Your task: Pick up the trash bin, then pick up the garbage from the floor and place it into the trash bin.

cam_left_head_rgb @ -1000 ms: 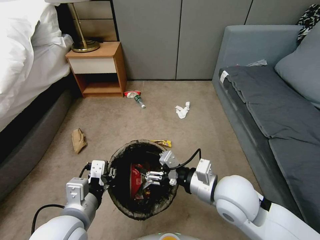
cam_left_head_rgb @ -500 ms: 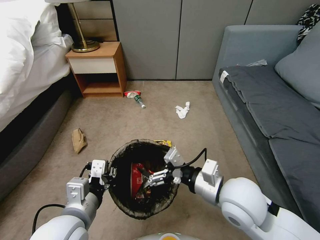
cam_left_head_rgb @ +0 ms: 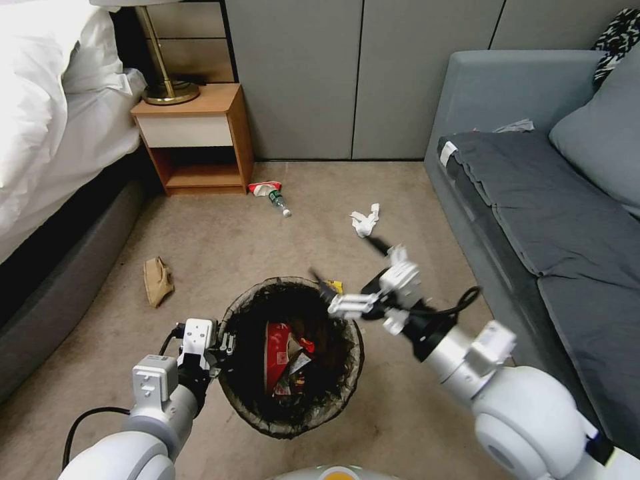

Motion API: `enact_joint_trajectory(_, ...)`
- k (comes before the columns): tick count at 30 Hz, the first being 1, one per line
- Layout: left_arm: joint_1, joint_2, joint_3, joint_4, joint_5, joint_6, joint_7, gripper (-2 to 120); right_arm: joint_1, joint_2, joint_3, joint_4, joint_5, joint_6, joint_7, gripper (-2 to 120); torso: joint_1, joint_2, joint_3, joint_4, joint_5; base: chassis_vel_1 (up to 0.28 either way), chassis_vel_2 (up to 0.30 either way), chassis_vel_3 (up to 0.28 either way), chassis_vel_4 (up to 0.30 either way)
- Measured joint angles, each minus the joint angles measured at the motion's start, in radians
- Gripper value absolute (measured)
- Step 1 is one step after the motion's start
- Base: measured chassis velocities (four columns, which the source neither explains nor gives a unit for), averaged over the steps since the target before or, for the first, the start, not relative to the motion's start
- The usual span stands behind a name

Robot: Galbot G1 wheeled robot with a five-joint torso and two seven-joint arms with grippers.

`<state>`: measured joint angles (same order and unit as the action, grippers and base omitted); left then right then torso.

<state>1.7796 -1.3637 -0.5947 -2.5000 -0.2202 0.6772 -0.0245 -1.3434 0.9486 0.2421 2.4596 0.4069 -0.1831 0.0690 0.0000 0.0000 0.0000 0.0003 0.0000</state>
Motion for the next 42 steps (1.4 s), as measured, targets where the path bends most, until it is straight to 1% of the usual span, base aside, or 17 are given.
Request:
enact_joint_trajectory(1, 0.001, 0.000, -0.003, 0.000, -0.002, 0.001, -0.001, 1, -0.044, 0.025, 0.071, 0.000, -0.004, 0.013, 0.026, 100, 0.000, 0.000, 0.000, -0.0003, 0.0000, 0.000, 0.000, 0.000, 0.000)
enact_joint_trajectory(3, 0.002, 0.000, -0.009, 0.000, -0.005, 0.007, 0.002, 1, -0.117, 0.079, 0.164, -0.021, -0.057, 0.034, 0.036, 100, 0.000, 0.000, 0.000, -0.0004, 0.0001, 0.000, 0.000, 0.000, 0.000)
enact_joint_trajectory(4, 0.002, 0.000, -0.009, 0.000, -0.005, 0.007, 0.002, 1, -0.117, 0.079, 0.164, -0.021, -0.057, 0.034, 0.036, 100, 0.000, 0.000, 0.000, -0.0004, 0.0001, 0.000, 0.000, 0.000, 0.000)
enact_joint_trajectory(5, 0.002, 0.001, -0.012, 0.000, -0.009, 0.011, 0.003, 1, -0.158, 0.119, 0.204, -0.040, -0.114, 0.052, 0.036, 100, 0.000, 0.000, 0.000, -0.0005, 0.0000, 0.000, 0.000, 0.000, 0.000)
enact_joint_trajectory(6, 0.002, 0.001, -0.012, 0.000, -0.009, 0.011, 0.003, 1, -0.158, 0.119, 0.204, -0.040, -0.114, 0.052, 0.036, 100, 0.000, 0.000, 0.000, -0.0005, 0.0000, 0.000, 0.000, 0.000, 0.000)
enact_joint_trajectory(8, -0.001, 0.002, -0.015, 0.000, -0.017, 0.016, 0.005, 1, -0.225, 0.220, 0.259, -0.080, -0.231, 0.090, 0.022, 100, 0.000, 0.000, 0.000, -0.0006, 0.0001, 0.000, 0.000, 0.000, 0.000)
enact_joint_trajectory(9, -0.001, 0.002, -0.015, 0.000, -0.017, 0.016, 0.005, 1, -0.225, 0.220, 0.259, -0.080, -0.231, 0.090, 0.022, 100, 0.000, 0.000, 0.000, -0.0006, 0.0001, 0.000, 0.000, 0.000, 0.000)
enact_joint_trajectory(11, -0.001, -0.002, -0.016, 0.000, -0.017, 0.017, 0.004, 1, -0.285, 0.307, 0.281, -0.115, -0.300, 0.121, 0.017, 100, 0.000, 0.000, 0.000, -0.0005, 0.0000, 0.000, 0.000, 0.000, 0.000)
enact_joint_trajectory(13, 0.001, -0.007, -0.015, 0.000, -0.017, 0.019, 0.004, 1, -0.340, 0.362, 0.285, -0.141, -0.335, 0.149, 0.021, 100, 0.000, 0.000, 0.000, -0.0004, 0.0000, 0.000, 0.000, 0.000, 0.000)
enact_joint_trajectory(14, 0.001, -0.007, -0.015, 0.000, -0.017, 0.019, 0.004, 1, -0.340, 0.362, 0.285, -0.141, -0.335, 0.149, 0.021, 100, 0.000, 0.000, 0.000, -0.0004, 0.0000, 0.000, 0.000, 0.000, 0.000)
enact_joint_trajectory(17, 0.003, -0.010, -0.017, 0.000, -0.017, 0.022, 0.003, 1, -0.401, 0.415, 0.298, -0.177, -0.389, 0.218, 0.022, 100, 0.000, 0.000, 0.000, -0.0003, -0.0001, 0.000, 0.000, 0.000, 0.000)
enact_joint_trajectory(18, 0.003, -0.010, -0.017, 0.000, -0.017, 0.022, 0.003, 1, -0.401, 0.415, 0.298, -0.177, -0.389, 0.218, 0.022, 100, 0.000, 0.000, 0.000, -0.0003, -0.0001, 0.000, 0.000, 0.000, 0.000)
enact_joint_trajectory(19, 0.003, -0.009, -0.019, 0.000, -0.017, 0.023, 0.003, 1, -0.422, 0.429, 0.306, -0.189, -0.401, 0.242, 0.022, 100, 0.000, 0.000, 0.000, -0.0004, 0.0000, 0.000, 0.000, 0.000, 0.000)
enact_joint_trajectory(23, 0.004, -0.007, -0.026, 0.000, -0.020, 0.025, 0.003, 1, -0.460, 0.450, 0.330, -0.197, -0.406, 0.275, 0.019, 100, 0.000, 0.000, 0.000, -0.0004, -0.0001, 0.000, 0.000, 0.000, 0.000)
enact_joint_trajectory(33, 0.003, -0.009, -0.028, 0.000, -0.021, 0.026, 0.003, 1, -0.488, 0.469, 0.353, -0.198, -0.404, 0.298, 0.012, 100, 0.000, 0.000, 0.000, -0.0003, 0.0000, 0.021, 0.018, 0.016, 0.018)
enact_joint_trajectory(37, 0.001, -0.008, -0.026, 0.000, -0.021, 0.026, 0.003, 1, -0.499, 0.477, 0.353, -0.200, -0.404, 0.324, -0.018, 100, 0.000, 0.000, 0.000, -0.0002, 0.0000, 0.078, 0.071, 0.064, 0.067)
enact_joint_trajectory(42, -0.003, -0.007, -0.026, 0.000, -0.021, 0.024, 0.004, 1, -0.507, 0.479, 0.350, -0.196, -0.403, 0.326, -0.025, 100, 0.000, 0.000, 0.000, -0.0003, 0.0000, 0.064, 0.065, 0.061, 0.077)
